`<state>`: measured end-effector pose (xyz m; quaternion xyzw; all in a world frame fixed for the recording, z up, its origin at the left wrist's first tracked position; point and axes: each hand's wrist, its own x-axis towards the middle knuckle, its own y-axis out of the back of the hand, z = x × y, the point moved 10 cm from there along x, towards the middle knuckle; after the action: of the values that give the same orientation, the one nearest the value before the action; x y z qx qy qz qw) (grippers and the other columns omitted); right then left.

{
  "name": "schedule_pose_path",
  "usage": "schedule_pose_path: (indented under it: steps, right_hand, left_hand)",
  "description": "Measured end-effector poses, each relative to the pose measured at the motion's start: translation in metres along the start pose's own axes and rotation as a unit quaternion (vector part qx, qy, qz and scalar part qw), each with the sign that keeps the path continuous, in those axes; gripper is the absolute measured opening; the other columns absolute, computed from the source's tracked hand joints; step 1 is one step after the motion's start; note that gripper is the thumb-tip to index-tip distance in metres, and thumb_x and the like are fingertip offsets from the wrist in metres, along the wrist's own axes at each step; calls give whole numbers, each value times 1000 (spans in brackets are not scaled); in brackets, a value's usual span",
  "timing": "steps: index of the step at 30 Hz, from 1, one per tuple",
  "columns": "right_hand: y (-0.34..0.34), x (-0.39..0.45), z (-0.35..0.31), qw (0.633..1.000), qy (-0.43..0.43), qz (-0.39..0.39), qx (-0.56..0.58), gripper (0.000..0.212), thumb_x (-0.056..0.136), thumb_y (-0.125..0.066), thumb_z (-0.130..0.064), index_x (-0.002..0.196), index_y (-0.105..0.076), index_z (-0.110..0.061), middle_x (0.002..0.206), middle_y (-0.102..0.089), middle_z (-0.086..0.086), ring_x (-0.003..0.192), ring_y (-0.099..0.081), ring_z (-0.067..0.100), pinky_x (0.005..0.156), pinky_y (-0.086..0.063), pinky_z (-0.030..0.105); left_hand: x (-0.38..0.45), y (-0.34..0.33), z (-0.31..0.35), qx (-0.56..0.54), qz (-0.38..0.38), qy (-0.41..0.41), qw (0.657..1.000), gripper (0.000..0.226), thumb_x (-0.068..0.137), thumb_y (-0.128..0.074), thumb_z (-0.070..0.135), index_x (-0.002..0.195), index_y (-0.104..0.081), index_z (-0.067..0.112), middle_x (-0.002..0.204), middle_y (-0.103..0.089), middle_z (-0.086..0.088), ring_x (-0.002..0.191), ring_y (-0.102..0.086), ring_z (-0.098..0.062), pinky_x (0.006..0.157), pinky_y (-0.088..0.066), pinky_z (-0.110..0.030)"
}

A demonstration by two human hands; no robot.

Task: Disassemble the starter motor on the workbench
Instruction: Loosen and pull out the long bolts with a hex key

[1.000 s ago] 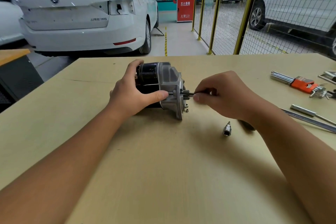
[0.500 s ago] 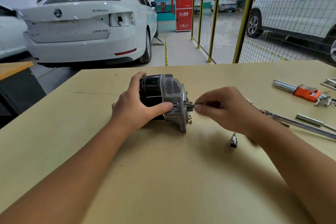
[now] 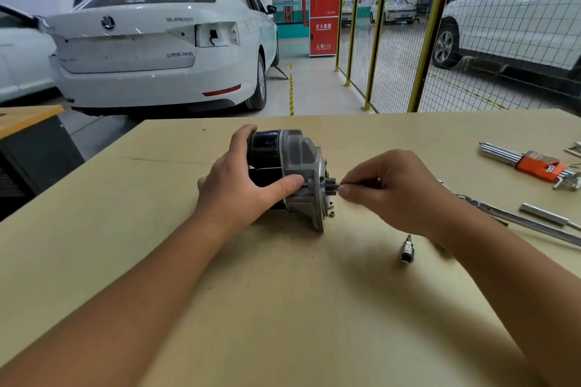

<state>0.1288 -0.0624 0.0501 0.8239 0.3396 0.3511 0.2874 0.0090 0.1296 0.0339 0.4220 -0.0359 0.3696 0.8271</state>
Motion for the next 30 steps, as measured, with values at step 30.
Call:
schedule_pose_path:
  steps: [30]
  right_hand:
    - [6,0,2,1000,-18,13,-18,8,86,-77,-28,79,-80,-26,61,-66,-17,58,-58,4,58,-46,27]
  left_hand:
    - [0,0,0,-29,-15,-1,999,116,47,-69,90,148,-27,49,133,-54,21,124,-56,-16,111,-42,-56]
